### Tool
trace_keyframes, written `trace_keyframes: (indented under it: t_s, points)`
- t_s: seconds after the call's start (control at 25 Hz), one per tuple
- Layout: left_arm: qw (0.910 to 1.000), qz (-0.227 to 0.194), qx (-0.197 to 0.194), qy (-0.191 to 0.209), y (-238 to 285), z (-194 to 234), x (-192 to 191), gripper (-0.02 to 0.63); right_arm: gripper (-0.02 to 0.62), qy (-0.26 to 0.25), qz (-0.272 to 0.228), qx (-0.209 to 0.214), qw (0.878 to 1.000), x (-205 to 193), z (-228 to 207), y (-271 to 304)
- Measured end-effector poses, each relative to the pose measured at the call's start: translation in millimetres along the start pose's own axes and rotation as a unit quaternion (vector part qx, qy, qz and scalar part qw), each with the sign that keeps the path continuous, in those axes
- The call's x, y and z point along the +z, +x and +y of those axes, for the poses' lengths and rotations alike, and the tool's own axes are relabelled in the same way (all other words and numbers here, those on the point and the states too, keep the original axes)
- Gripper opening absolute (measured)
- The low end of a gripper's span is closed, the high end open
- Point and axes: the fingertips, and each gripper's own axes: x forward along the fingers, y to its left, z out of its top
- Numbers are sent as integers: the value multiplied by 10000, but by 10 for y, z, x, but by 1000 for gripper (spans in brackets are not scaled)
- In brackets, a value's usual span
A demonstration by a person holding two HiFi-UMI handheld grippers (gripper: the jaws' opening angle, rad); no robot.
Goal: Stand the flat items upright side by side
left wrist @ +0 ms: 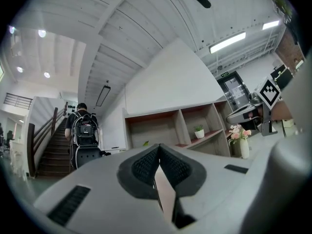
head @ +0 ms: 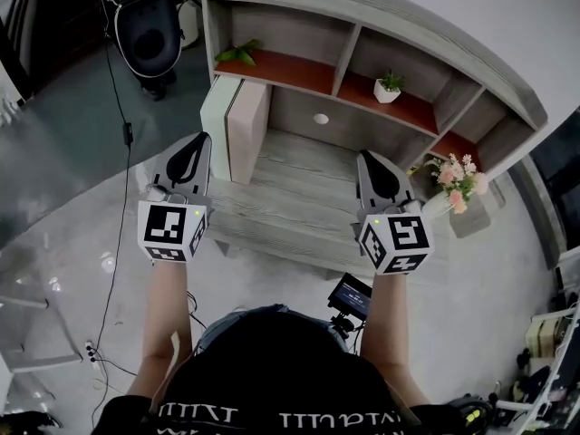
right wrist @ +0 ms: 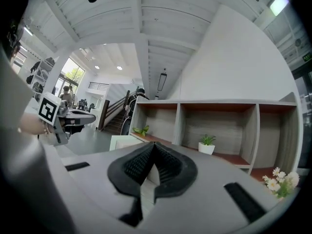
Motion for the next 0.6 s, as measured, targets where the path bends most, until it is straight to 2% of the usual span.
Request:
trace_keyframes:
  t_s: [0.6]
  points:
    - [10000,-11,-1,-75,-87,50,-72,14,14,31,-42,-414,9991,8,-106,-192]
